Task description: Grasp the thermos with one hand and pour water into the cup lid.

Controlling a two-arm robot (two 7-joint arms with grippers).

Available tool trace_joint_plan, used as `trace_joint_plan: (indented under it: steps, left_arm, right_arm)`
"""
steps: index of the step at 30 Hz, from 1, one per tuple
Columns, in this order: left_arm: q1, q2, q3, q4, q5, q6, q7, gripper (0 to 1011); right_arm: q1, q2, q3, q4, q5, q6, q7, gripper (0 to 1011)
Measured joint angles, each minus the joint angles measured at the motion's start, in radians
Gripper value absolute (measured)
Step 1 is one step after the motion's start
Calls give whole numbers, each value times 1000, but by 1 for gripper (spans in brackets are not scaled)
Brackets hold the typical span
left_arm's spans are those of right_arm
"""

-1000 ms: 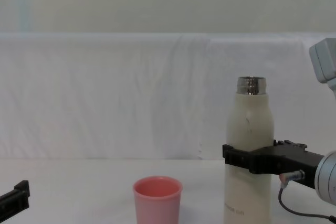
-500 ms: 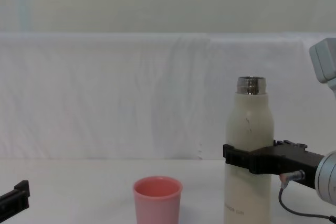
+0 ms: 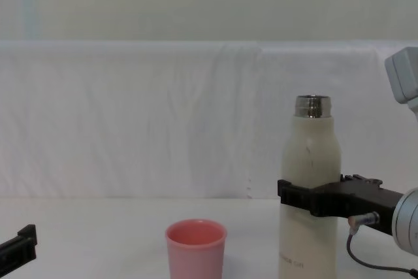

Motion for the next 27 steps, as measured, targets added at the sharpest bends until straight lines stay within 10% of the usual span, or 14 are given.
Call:
trace_joint_plan:
  steps: [27]
  left_arm:
    - [0,0,0,0,0,0,0,1001]
  right_arm:
    - [-60,63,5,-153,-73,7,-18,950]
